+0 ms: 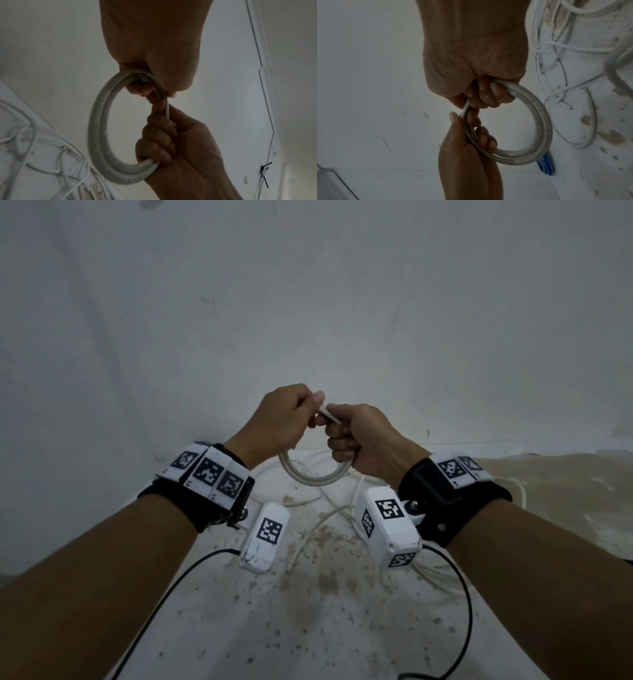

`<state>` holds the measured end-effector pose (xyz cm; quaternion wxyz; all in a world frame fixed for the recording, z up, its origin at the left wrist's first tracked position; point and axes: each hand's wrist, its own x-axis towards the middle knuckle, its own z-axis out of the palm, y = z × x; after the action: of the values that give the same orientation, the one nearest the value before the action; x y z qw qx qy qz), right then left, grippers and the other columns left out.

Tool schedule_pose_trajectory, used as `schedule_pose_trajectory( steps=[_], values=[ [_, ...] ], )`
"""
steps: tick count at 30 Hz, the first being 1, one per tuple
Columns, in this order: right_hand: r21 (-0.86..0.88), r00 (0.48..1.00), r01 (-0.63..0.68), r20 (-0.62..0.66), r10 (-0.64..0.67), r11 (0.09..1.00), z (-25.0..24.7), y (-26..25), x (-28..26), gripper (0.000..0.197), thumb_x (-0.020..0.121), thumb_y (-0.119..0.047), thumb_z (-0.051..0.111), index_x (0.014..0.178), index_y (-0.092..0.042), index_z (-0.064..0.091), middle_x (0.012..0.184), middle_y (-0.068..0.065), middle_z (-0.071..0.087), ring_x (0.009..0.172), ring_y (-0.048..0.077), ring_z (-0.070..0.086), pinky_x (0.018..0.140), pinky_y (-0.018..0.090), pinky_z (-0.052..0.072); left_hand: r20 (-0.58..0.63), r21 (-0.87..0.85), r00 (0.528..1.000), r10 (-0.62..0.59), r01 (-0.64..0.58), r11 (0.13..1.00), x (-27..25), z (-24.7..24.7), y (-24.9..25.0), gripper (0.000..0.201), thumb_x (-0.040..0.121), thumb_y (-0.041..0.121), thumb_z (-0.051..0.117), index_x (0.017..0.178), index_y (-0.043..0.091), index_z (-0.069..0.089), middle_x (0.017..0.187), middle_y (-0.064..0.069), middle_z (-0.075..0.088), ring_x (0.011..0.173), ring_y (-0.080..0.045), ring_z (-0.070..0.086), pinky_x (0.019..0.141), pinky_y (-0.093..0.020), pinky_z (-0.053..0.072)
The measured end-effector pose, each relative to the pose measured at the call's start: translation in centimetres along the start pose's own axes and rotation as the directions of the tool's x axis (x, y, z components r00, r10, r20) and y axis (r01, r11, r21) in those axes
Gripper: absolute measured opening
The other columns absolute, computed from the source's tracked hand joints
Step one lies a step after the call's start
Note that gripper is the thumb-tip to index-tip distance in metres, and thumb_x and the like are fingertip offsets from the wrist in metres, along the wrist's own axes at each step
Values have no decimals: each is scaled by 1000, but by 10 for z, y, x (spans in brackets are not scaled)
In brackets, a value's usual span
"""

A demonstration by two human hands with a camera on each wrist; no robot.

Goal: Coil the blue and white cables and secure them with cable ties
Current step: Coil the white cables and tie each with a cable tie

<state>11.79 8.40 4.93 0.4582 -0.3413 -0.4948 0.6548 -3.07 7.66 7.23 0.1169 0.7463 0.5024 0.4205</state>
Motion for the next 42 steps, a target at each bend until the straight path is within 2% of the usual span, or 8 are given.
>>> schedule_pose_trajectory(
  steps=[4,11,22,27,31,34,38,42],
  values=[
    [-33,998,19,-56,-21,999,0,3,-3,33,99,-22,43,81,-4,64,52,-4,27,41,9,18,44,24,16,114,6,993,-20,19,1000,2,-2,1,25,102,28,46,88,10,58,70,1,59,55,-13,48,47,-24,43],
    [-5,982,34,-187,-35,999,-8,2,-8,22,98,-22,48,80,-12,54,46,-5,32,37,9,22,38,21,18,185,-112,981,-60,82,990,-2,9,6,21,101,24,49,96,6,57,69,-2,55,54,-13,41,48,-27,35],
    [-29,972,76,-222,-81,997,-48,-11,-45,24,95,-20,49,73,-15,50,47,-5,31,38,10,21,39,23,19,93,-139,996,-17,29,990,-2,49,46,18,97,16,54,82,6,60,62,-1,53,45,-8,39,46,-22,32],
    [-16,960,106,-257,-107,994,-93,-15,-76,23,96,-24,49,77,-14,56,49,-4,31,42,11,22,43,24,23,144,-172,990,10,15,985,2,89,81,20,96,17,55,78,10,60,61,0,53,45,-10,39,47,-25,31],
    [-68,941,112,-315,-128,991,-137,-21,-107,40,99,-43,49,79,-11,63,54,1,49,44,16,42,50,27,39,192,-202,981,29,10,979,4,128,111,21,95,19,55,76,11,59,63,-2,55,47,-12,40,49,-27,30],
    [-229,872,66,-460,-168,971,-174,-22,-134,48,99,-50,45,84,-9,64,69,8,65,56,21,59,63,31,51,217,-197,976,28,16,980,0,161,134,20,96,21,55,78,12,60,67,-4,57,50,-13,42,49,-27,31],
    [-606,757,-158,-581,-299,779,-233,-3,-171,40,96,-36,54,91,1,70,78,9,71,65,22,64,66,30,53,264,-171,965,5,41,984,-13,204,156,21,95,23,56,76,17,59,76,-8,61,53,-14,42,50,-26,31],
    [-824,778,-458,-553,-298,334,-279,5,-206,26,88,-28,65,88,-4,74,88,11,73,81,27,68,75,37,58,324,-156,946,7,46,987,-29,234,171,21,96,25,55,81,12,61,78,-7,61,54,-15,44,49,-25,32]
  ],
)
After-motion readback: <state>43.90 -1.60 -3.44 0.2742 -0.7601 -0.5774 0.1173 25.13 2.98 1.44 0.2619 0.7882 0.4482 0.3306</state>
